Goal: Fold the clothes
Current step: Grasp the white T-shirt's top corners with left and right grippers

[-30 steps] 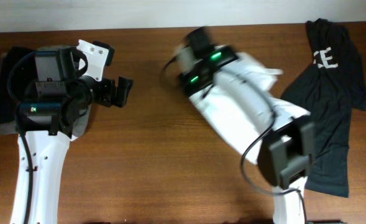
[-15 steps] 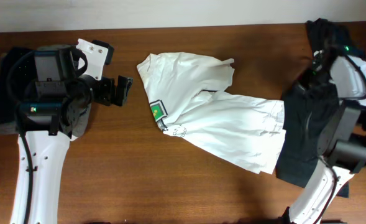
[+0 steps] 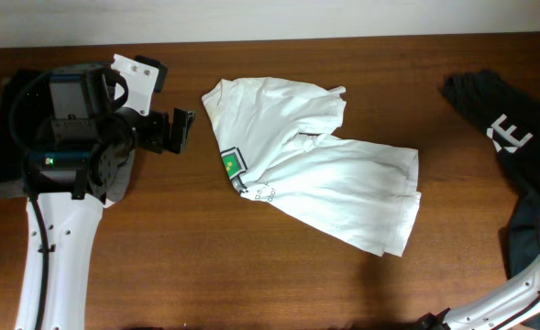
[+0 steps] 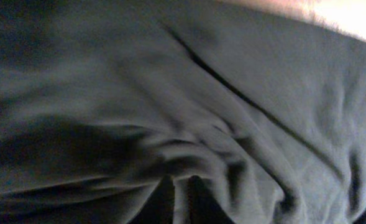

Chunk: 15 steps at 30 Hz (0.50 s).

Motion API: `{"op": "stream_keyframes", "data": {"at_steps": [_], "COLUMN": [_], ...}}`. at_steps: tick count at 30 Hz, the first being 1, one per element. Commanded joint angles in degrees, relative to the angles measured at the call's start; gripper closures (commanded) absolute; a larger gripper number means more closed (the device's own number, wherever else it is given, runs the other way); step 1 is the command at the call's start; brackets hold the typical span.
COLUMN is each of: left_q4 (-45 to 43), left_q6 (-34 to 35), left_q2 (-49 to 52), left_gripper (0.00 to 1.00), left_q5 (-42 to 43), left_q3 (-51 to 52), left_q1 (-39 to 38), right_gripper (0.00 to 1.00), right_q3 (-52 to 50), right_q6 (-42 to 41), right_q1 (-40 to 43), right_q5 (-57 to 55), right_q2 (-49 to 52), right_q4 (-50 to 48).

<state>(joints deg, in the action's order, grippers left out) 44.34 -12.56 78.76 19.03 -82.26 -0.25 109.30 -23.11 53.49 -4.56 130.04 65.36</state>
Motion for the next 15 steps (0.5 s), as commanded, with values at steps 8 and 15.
{"op": "stream_keyframes", "data": {"at_steps": [8, 15], "left_q4": [-6.5, -25.8], "left_q6": [0.1, 2.5], "left_q2": [17.3, 42.7], "left_gripper": [0.01, 0.98], "left_q5": [-0.3, 2.8], "left_q3": [-1.1, -1.1], "left_q1": [-4.4, -8.6], "right_gripper": [0.61, 0.6], "right_q3": [8.2, 8.2], "right_q6": [19.8, 19.7], "right_q1": [-37.7, -56.1], "right_q5": [34.8, 33.9], "right_q2": [-9.8, -19.4], "right_q4": [4.3, 5.0]}}
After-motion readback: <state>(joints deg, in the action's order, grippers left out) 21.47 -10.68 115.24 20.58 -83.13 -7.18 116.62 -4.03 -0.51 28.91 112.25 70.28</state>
